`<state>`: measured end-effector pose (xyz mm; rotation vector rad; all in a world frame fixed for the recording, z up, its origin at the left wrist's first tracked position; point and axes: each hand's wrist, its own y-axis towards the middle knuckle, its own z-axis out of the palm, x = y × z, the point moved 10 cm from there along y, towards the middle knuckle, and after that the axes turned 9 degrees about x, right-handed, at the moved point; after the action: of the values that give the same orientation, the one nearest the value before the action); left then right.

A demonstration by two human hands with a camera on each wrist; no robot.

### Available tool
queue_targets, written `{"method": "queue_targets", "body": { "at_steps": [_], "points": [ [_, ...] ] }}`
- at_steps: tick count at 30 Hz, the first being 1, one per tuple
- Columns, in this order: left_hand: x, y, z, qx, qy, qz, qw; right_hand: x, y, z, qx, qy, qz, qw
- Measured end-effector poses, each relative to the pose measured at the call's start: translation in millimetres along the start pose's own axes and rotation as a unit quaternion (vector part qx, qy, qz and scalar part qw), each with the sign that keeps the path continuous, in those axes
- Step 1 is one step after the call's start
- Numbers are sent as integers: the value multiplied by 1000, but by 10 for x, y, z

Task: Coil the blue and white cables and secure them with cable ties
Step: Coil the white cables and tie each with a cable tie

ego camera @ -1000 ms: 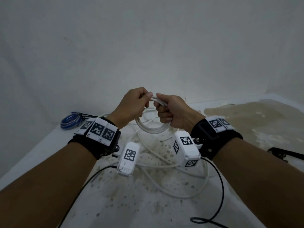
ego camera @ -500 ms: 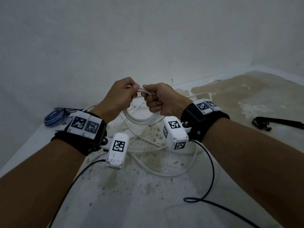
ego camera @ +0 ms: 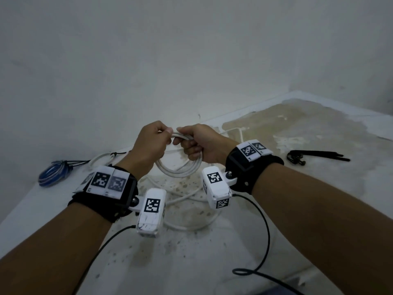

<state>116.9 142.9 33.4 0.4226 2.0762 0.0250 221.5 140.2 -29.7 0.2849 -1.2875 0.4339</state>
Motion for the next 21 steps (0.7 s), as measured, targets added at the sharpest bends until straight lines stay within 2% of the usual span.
{"method": "queue_targets", "body": {
  "at_steps": [4, 7, 8, 9, 12, 13, 14, 17, 21],
  "points": [
    [-138, -41, 286, 9, 3, 6, 1000, 51, -315, -257, -50, -47, -13, 998],
    [-249, -71, 524, 15, 4, 3, 1000, 181, -663, -638, -144, -177, -14, 973],
    [-279, -82, 601, 19, 0, 2, 1000, 244, -800, -781, -178, -257, -2, 950],
    [-306, -98, 677, 24, -4, 1, 1000, 314, -939, -918, -209, -348, 17, 914],
    [-361, -145, 880, 40, -14, -1, 999, 494, -1383, -1264, -273, -596, 115, 746],
    [-372, -159, 940, 45, -14, -2, 999, 502, -1514, -1352, -280, -639, 149, 700],
    [-383, -170, 994, 50, -11, -2, 999, 483, -1622, -1420, -278, -666, 176, 670],
    [-408, -204, 1140, 69, -12, -1, 998, 363, -1840, -1533, -271, -703, 202, 626],
    [-421, -239, 1217, 80, -17, -3, 997, 242, -1917, -1594, -269, -718, 196, 610]
  ]
}}
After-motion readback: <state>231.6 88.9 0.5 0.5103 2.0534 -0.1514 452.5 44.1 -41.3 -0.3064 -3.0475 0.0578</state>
